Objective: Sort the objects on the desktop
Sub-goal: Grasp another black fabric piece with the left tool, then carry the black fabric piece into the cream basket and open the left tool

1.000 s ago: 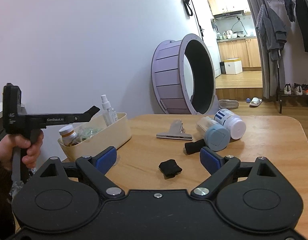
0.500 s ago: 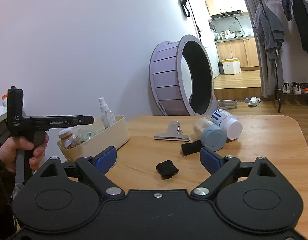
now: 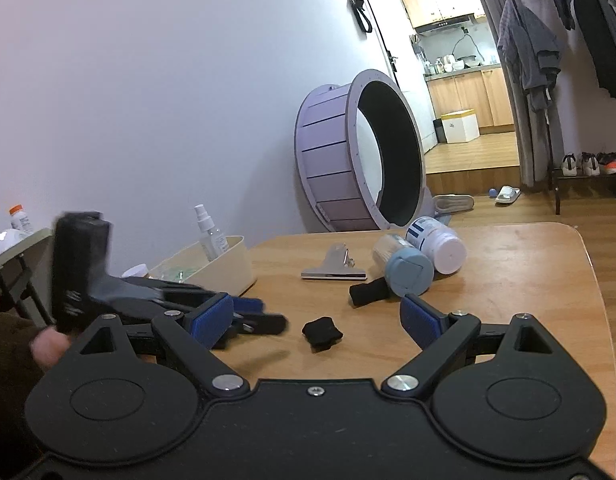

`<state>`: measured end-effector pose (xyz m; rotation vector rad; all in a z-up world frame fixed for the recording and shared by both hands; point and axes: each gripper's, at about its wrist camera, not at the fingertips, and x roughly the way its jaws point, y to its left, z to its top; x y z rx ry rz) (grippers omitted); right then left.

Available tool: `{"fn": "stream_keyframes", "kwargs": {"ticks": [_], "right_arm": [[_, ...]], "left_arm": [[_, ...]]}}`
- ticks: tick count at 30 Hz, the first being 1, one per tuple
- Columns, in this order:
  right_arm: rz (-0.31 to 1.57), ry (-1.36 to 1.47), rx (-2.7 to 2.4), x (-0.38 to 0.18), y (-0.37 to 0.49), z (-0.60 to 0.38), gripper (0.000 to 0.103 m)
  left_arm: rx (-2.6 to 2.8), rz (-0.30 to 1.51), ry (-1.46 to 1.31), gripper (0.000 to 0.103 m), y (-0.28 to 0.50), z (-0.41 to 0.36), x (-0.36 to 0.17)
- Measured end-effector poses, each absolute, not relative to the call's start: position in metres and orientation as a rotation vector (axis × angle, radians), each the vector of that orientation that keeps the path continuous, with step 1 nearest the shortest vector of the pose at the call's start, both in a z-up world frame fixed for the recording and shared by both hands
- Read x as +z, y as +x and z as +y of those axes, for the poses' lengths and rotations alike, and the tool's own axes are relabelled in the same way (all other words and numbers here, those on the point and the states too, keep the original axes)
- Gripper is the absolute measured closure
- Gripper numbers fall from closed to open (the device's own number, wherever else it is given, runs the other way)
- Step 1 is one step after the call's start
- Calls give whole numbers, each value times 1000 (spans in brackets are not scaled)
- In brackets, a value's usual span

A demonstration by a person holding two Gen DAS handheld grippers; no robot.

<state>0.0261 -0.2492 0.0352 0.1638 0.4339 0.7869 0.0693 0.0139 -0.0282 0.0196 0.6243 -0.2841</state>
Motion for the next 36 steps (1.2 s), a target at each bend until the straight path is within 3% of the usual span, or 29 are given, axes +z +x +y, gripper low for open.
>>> {"fn": "stream_keyframes", "kwargs": {"ticks": [13, 19, 36], "right_arm": [[434, 156, 806, 37, 22, -252, 13], [434, 157, 806, 37, 23, -251, 13], [419, 161, 841, 42, 20, -237, 13]], "left_arm": [[-305, 650, 79, 58, 85, -2, -51], [-327, 619, 85, 67, 79, 1, -50], [-114, 426, 4, 67, 13, 87, 28]]}}
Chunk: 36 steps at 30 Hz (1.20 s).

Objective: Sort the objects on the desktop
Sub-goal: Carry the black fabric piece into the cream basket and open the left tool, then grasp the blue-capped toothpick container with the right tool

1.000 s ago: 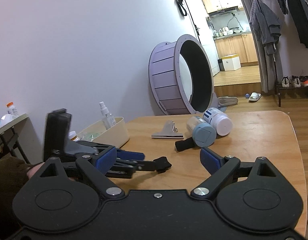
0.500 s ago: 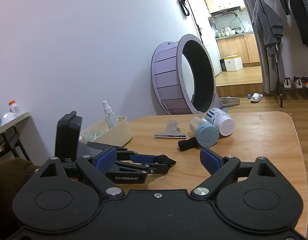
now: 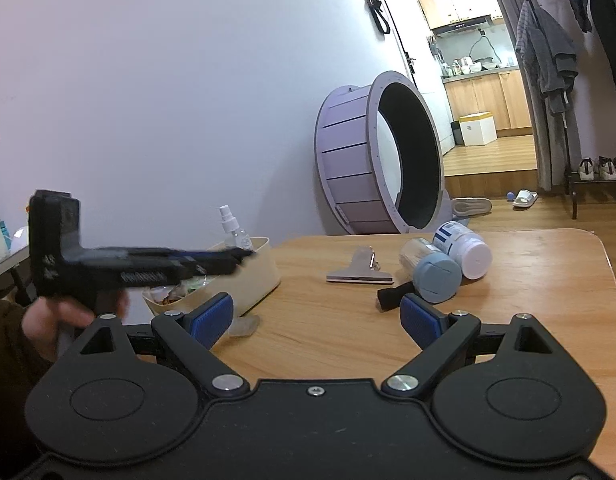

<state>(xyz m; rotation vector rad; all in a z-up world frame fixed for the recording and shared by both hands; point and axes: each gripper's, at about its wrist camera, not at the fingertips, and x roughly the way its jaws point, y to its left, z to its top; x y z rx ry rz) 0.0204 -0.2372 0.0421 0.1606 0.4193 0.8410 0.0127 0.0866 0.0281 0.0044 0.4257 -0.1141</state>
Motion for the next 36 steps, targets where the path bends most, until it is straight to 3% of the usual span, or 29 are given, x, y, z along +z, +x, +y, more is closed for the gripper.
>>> {"fn": "stream_keyframes", "kwargs": {"ticks": [8, 13, 36], "right_arm": [[426, 156, 842, 41, 21, -231, 13], [435, 153, 838, 39, 23, -230, 13], [419, 7, 723, 43, 82, -227, 13]], "left_arm": [[61, 433, -8, 66, 18, 137, 35], [132, 462, 37, 58, 31, 140, 30], [-247, 420, -138, 51, -17, 66, 15]]}}
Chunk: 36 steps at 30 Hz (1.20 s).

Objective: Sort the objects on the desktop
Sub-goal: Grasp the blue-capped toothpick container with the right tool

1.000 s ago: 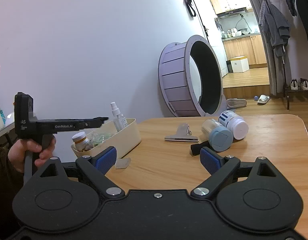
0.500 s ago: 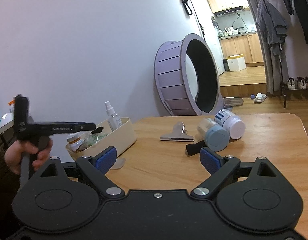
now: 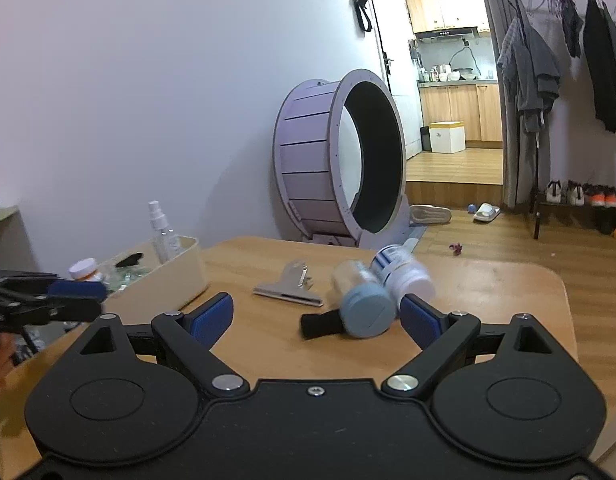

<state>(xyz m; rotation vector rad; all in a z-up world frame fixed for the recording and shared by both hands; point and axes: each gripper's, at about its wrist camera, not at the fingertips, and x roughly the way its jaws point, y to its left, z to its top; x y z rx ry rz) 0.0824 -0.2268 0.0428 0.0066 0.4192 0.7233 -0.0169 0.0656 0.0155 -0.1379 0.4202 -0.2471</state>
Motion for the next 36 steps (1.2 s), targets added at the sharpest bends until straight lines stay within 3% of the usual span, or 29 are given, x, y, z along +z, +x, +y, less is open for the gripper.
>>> {"fn": "stream_keyframes", "kwargs": {"ticks": [5, 12, 23, 27, 30, 36], "right_arm": [[431, -70, 725, 34, 115, -211, 16], [472, -140, 746, 15, 141, -185, 28], [509, -169, 738, -3, 158, -172, 31], [519, -172, 736, -7, 161, -171, 40], [534, -147, 733, -8, 163, -175, 54], [551, -134, 726, -6, 156, -185, 55]], "left_arm": [[-259, 412, -154, 51, -15, 69, 8], [-258, 438, -118, 51, -13, 69, -7], [-270, 426, -82, 51, -15, 67, -9], [-268, 414, -89, 51, -18, 69, -8], [-260, 410, -89, 51, -20, 68, -8], [-258, 407, -93, 51, -20, 66, -6]]}}
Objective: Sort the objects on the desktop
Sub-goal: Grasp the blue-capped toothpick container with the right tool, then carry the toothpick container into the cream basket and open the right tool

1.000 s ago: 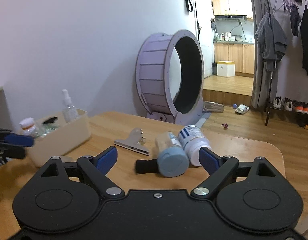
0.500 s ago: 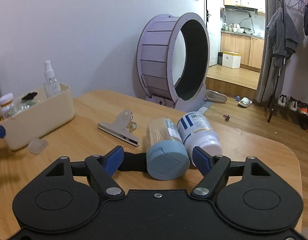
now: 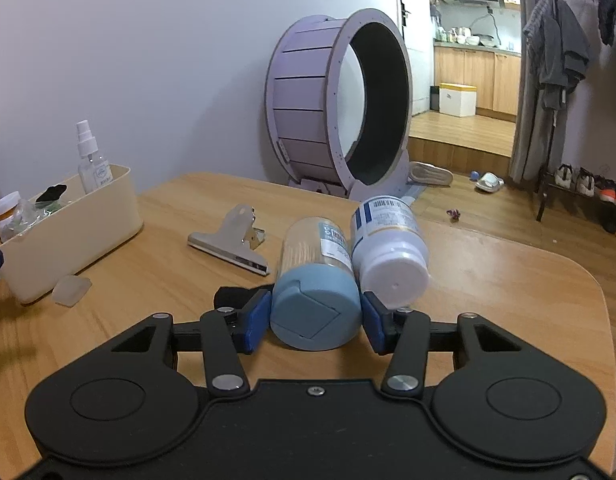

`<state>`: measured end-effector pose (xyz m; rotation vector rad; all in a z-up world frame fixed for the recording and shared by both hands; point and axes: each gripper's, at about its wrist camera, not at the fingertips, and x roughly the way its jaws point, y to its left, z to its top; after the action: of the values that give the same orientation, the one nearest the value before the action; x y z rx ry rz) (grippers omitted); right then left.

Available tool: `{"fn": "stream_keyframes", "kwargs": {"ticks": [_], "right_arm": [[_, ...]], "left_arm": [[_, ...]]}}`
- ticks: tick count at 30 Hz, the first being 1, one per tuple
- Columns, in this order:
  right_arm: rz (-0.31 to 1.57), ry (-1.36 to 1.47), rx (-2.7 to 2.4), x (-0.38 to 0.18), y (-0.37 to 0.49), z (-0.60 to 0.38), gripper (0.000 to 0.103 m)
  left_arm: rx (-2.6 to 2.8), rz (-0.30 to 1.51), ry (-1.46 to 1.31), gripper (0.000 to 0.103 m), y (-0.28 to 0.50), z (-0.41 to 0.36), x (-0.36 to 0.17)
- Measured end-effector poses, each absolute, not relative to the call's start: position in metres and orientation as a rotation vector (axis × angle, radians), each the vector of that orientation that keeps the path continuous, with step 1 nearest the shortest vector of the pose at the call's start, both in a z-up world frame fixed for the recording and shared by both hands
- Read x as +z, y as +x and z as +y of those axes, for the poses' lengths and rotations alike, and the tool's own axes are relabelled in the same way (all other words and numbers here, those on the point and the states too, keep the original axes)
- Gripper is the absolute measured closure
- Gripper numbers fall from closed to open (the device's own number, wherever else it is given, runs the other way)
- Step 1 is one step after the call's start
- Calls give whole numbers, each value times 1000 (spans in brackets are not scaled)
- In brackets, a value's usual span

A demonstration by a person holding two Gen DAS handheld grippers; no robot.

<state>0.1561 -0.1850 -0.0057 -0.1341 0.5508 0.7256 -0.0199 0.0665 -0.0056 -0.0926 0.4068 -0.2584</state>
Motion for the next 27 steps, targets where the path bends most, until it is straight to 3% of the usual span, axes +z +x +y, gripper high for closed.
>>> {"fn": "stream_keyframes", "kwargs": {"ticks": [10, 20, 27], "right_arm": [[497, -128, 715, 32, 107, -203, 55], [466, -146, 760, 29, 89, -180, 54], [472, -122, 763, 24, 93, -183, 45]], "left_arm": [[-263, 395, -101, 51, -25, 68, -2], [-265, 388, -93, 51, -26, 66, -2], [-264, 388, -96, 51, -26, 68, -2]]}}
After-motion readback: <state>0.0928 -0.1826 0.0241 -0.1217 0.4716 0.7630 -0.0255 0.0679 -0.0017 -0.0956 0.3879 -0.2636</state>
